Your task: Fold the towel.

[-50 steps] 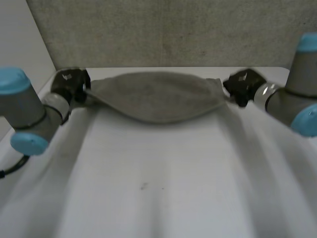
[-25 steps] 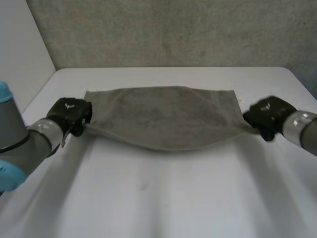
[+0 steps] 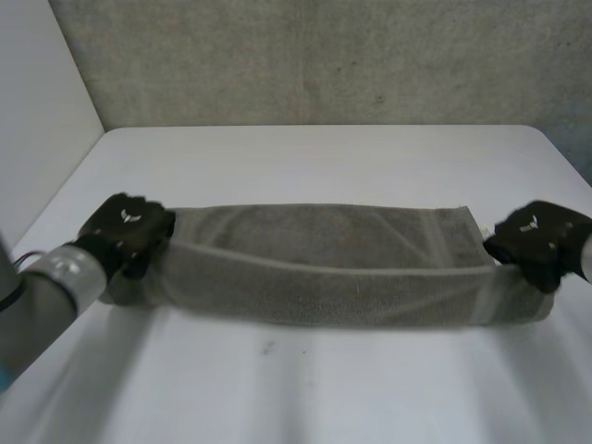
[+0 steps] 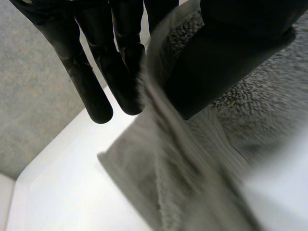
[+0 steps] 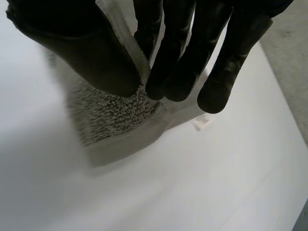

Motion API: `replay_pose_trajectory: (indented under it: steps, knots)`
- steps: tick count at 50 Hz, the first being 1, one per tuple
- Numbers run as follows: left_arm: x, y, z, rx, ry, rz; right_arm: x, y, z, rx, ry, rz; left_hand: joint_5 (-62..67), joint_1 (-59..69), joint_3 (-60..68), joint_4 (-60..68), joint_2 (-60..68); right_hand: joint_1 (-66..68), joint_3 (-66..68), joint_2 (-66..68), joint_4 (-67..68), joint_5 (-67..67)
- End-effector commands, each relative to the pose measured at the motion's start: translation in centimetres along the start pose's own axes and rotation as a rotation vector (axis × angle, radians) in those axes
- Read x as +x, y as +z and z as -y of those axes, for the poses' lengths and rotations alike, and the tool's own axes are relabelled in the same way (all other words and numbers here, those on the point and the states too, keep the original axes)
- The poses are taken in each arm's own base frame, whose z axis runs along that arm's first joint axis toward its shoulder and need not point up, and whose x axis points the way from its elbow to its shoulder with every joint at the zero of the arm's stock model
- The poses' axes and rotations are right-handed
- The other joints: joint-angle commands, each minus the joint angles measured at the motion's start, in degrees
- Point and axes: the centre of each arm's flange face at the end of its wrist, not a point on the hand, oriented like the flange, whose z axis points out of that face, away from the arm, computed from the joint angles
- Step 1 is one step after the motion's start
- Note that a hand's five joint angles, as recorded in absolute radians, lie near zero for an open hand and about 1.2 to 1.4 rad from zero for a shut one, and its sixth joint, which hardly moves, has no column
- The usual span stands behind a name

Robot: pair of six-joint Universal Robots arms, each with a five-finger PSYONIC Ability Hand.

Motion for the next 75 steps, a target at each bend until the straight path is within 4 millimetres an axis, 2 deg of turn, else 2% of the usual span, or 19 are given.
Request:
replay_pose_trajectory:
  steps: [1,3,5,8,10,16,29,30,31,32,34,36,42,44,47,51,55,63,75]
  knots:
    - [-0.4,7.3,-0.1,0.022,-0.042,0.016,0.9,6.5,1.9,0.037,0.03,-0.012,10.6,11.0,10.3,10.2,10.2,3.6,3.6,4.0,3.2,3.0]
    - [-0.6,8.7,-0.5,0.017,-0.041,0.029,1.0,7.7,2.2,0.04,0.042,-0.024,10.6,11.0,10.3,10.2,10.2,3.6,3.6,4.0,3.2,3.0]
    - [-0.9,11.3,-1.0,0.023,-0.04,0.045,1.8,10.5,2.4,0.064,0.078,-0.073,10.6,11.0,10.3,10.2,10.2,3.6,3.6,4.0,3.2,3.0]
    - [-0.8,12.6,-1.2,0.033,-0.041,0.048,2.4,11.9,2.6,0.086,0.089,-0.112,10.6,11.0,10.3,10.2,10.2,3.6,3.6,4.0,3.2,3.0]
    - [-1.0,15.1,-1.9,0.044,-0.047,0.062,2.4,14.8,3.4,0.13,0.083,-0.183,10.6,11.0,10.3,10.2,10.2,3.6,3.6,4.0,3.2,3.0]
    - [-1.2,18.4,-3.2,-0.009,-0.048,0.14,3.2,19.0,3.1,0.118,0.069,-0.314,10.6,11.0,10.3,10.2,10.2,3.6,3.6,4.0,3.2,3.0]
    - [-1.8,21.0,-3.3,0.006,-0.043,0.175,4.1,21.6,2.7,0.136,0.064,-0.399,10.6,11.0,10.3,10.2,10.2,1.7,1.7,2.0,1.2,1.1]
    - [-1.5,21.0,-3.1,0.007,-0.041,0.172,4.0,21.9,2.5,0.129,0.062,-0.399,-30.0,-29.6,-30.3,-30.4,-30.4,-57.3,-57.3,-56.9,-57.8,-57.9]
    - [-1.5,21.0,-3.1,0.007,-0.041,0.172,4.0,21.9,2.5,0.129,0.062,-0.399,-30.4,-30.0,-30.7,-30.8,-30.8,-57.9,-57.9,-57.5,-58.3,-58.5]
    - [-0.9,20.9,-2.8,0.011,-0.038,0.161,3.6,22.1,2.7,0.128,0.057,-0.399,-59.4,-59.0,-59.7,-59.8,-59.8,-66.4,-66.4,-66.0,-66.8,-67.0]
    - [-0.4,20.8,-2.4,0.019,-0.033,0.152,3.0,22.0,3.4,0.141,0.043,-0.401,-53.3,-52.9,-53.6,-53.7,-53.7,-66.4,-66.4,-66.0,-66.8,-67.0]
    - [-0.1,20.7,-1.9,0.03,-0.034,0.147,2.4,21.8,4.4,0.16,0.027,-0.397,-59.4,-59.0,-59.7,-59.8,-59.8,-66.4,-66.4,-66.0,-66.8,-67.0]
    - [-0.8,19.4,0.8,0.07,-0.056,0.16,4.4,19.5,6.7,0.219,0.061,-0.448,-59.4,-59.0,-59.7,-59.8,-59.8,-66.4,-66.4,-66.0,-66.8,-67.0]
    - [-1.4,18.2,2.0,0.077,-0.091,0.169,5.5,17.9,7.8,0.253,0.122,-0.463,-59.4,-59.0,-59.7,-59.8,-59.8,-66.4,-66.4,-66.0,-66.8,-67.0]
    - [-1.7,17.4,2.7,0.085,-0.108,0.173,5.7,17.2,8.1,0.263,0.159,-0.458,-59.4,-59.0,-59.7,-59.8,-59.8,-66.4,-66.4,-66.0,-66.8,-67.0]
    - [-2.2,14.7,4.1,0.08,-0.133,0.169,5.5,14.6,8.4,0.258,0.23,-0.412,-59.4,-59.0,-59.7,-59.8,-59.8,-66.4,-66.4,-66.0,-66.8,-67.0]
    - [-2.0,12.5,4.3,0.062,-0.14,0.155,5.1,12.7,7.7,0.231,0.237,-0.375,-59.4,-59.0,-59.7,-59.8,-59.8,-66.4,-66.4,-66.0,-66.8,-67.0]
    - [-1.3,7.1,3.8,0.088,-0.161,0.172,2.4,9.4,3.3,0.139,0.296,-0.227,-59.4,-59.0,-59.7,-59.8,-59.8,-66.4,-66.4,-66.0,-66.8,-67.0]
    - [0.5,5.0,1.5,0.084,-0.221,0.164,-0.6,10.2,-2.0,0.103,0.328,-0.215,-59.4,-59.0,-59.7,-59.8,-59.8,-66.4,-66.4,-66.0,-66.8,-67.0]
